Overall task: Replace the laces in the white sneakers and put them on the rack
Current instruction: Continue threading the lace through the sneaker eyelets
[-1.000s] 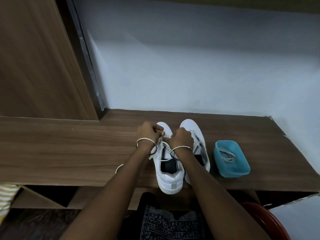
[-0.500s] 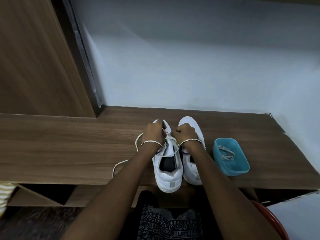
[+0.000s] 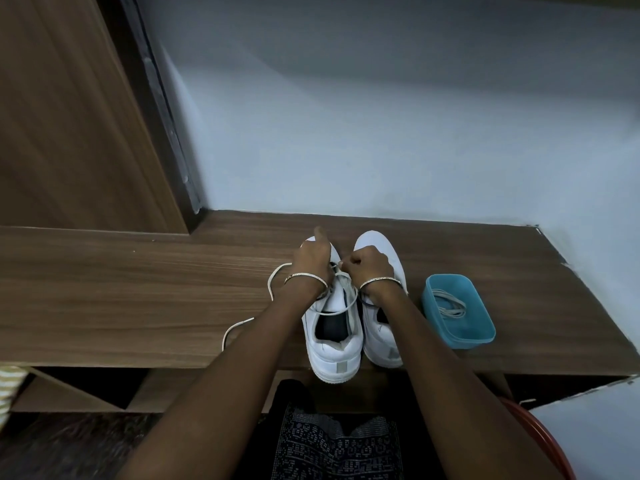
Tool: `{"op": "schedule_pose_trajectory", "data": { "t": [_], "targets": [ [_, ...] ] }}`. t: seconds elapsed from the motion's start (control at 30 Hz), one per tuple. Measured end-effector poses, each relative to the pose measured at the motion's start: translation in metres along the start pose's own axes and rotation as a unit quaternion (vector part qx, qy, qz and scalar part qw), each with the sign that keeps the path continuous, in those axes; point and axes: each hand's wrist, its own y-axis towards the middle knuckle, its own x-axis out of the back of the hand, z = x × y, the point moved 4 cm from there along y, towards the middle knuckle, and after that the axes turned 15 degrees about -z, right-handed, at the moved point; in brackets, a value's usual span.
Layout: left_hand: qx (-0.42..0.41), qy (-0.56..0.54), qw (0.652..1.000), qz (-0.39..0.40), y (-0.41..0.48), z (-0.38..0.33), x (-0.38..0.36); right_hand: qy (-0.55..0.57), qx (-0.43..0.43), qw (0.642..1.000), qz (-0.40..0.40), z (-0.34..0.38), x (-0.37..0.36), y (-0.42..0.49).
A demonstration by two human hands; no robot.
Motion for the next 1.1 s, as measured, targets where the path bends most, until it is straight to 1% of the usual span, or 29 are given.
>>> {"op": "schedule_pose_trajectory", "data": {
  "t": [0.17, 0.4, 0.53, 0.8, 0.9, 1.0, 1.1],
  "targets": [
    [-0.003, 0.034, 0.999, 0.009, 0.003, -0.001, 0.003, 0.012, -0.004, 1.000, 0.003, -0.001, -0.003, 0.000],
    [-0.051, 0.102, 0.992, 0.058, 0.006, -0.010, 0.003, 0.013, 0.017, 1.000, 0.003, 0.001, -0.001, 0.001],
    [-0.041, 0.099, 0.993, 0.054, 0.008, -0.006, 0.000, 0.021, 0.012, 1.000, 0.006, 0.001, -0.002, 0.000],
    [-0.056, 0.123, 0.988, 0.072, 0.012, -0.006, -0.007, 0.044, 0.001, 0.999, 0.017, -0.002, -0.003, -0.002],
    [-0.045, 0.063, 0.996, 0.044, 0.011, -0.001, -0.012, 0.054, 0.003, 0.998, 0.012, -0.001, -0.004, -0.001],
    [0.023, -0.040, 0.999, 0.007, 0.007, 0.015, -0.017, 0.073, -0.015, 0.997, 0.003, -0.007, -0.006, -0.001],
    [0.098, -0.106, 0.989, -0.026, 0.000, 0.028, -0.017, 0.106, -0.030, 0.994, 0.007, -0.011, -0.010, -0.001]
  ]
}}
